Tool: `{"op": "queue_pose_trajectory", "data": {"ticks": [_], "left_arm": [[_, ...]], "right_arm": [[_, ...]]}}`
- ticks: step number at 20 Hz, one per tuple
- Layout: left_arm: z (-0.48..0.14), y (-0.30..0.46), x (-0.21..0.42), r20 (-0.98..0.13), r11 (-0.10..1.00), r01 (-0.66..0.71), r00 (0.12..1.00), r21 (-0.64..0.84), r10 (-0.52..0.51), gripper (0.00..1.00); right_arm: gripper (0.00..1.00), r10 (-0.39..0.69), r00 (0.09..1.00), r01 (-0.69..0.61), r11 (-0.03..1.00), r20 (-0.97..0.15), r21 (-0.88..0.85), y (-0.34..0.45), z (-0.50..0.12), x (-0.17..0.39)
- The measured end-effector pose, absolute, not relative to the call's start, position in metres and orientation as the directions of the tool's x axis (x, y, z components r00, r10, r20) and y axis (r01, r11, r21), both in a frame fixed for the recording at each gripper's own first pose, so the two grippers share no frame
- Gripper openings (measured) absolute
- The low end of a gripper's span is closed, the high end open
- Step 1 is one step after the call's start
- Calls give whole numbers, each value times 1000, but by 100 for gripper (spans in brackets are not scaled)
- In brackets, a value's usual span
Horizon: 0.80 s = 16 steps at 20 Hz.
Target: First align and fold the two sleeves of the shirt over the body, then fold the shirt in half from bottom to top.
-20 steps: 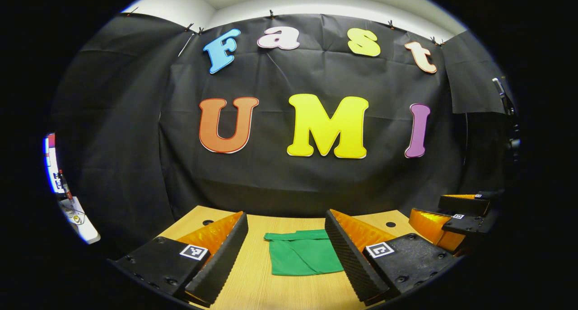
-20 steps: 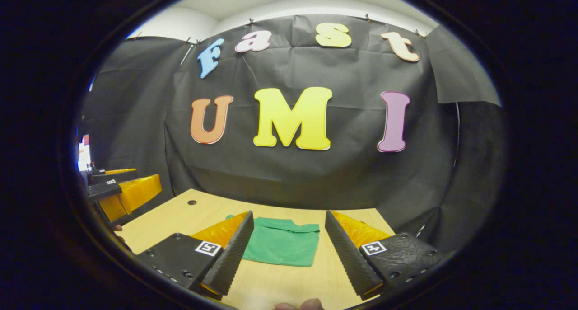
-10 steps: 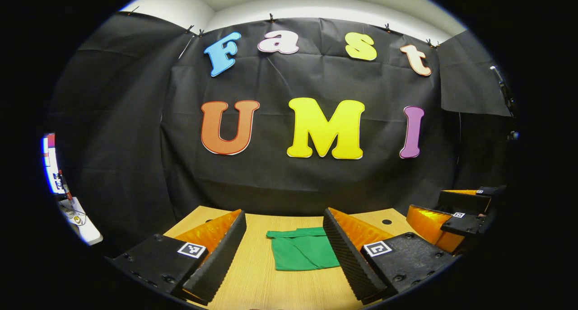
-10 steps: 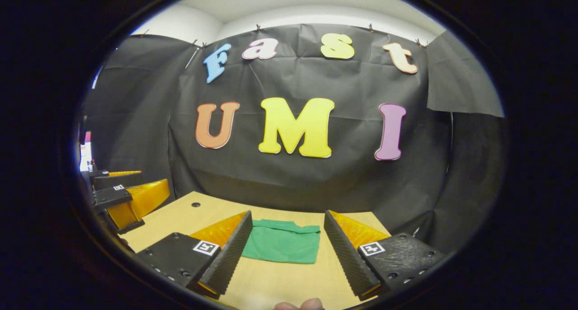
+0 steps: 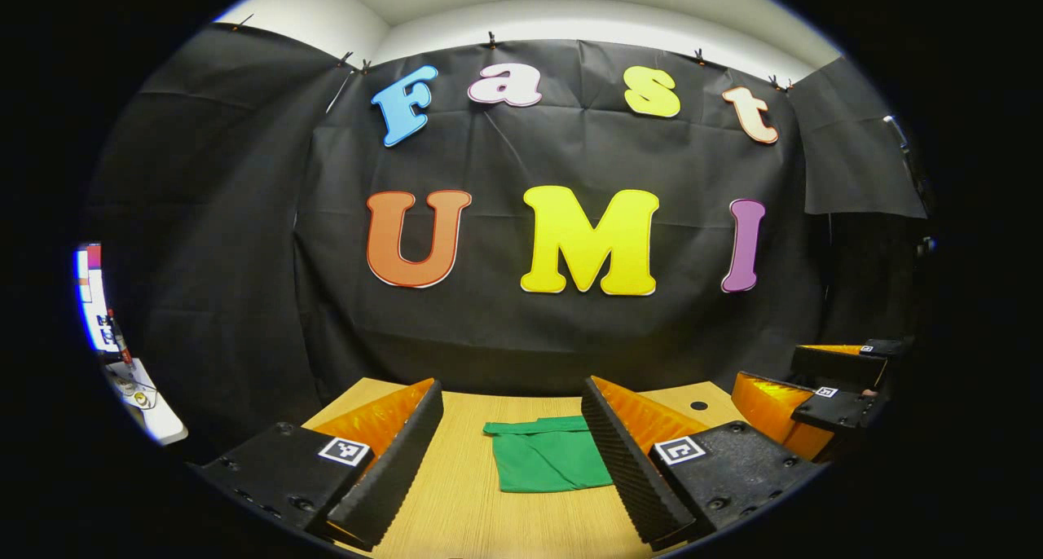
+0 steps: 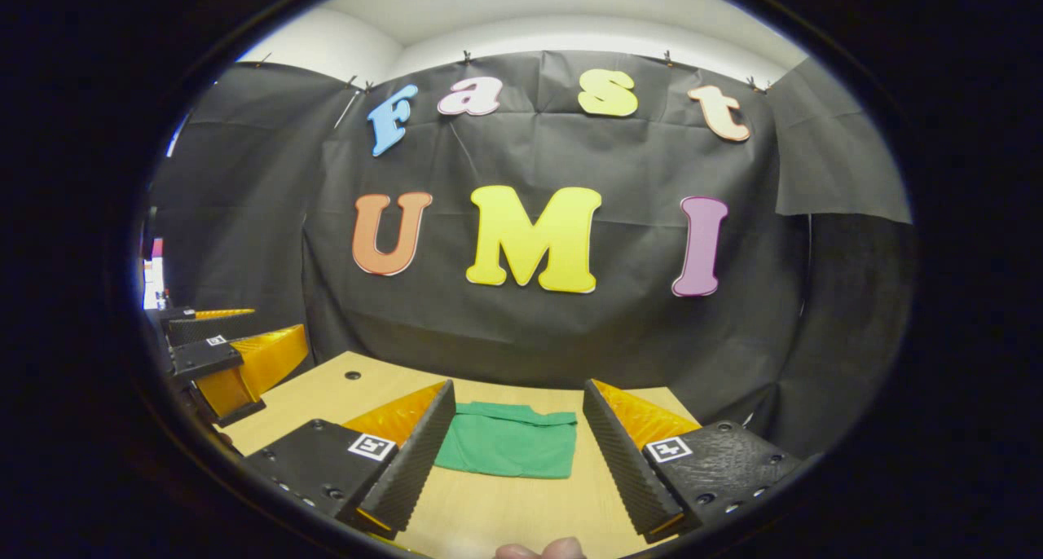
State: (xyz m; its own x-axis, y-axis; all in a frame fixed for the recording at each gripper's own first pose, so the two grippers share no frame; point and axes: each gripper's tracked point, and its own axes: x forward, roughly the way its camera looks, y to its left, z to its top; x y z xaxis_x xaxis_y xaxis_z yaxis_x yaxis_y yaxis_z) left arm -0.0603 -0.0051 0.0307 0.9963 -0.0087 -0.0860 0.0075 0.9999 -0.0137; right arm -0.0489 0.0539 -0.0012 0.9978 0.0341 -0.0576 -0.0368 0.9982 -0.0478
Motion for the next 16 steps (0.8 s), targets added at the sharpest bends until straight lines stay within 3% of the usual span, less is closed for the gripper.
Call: {"op": "queue_pose_trajectory", "data": {"ticks": [16], "left_arm": [[36, 11, -50, -85, 1000, -19, 996, -2, 19, 100]], "right_arm": [[97, 52, 997, -53, 998, -60, -22, 66, 9, -32]]}}
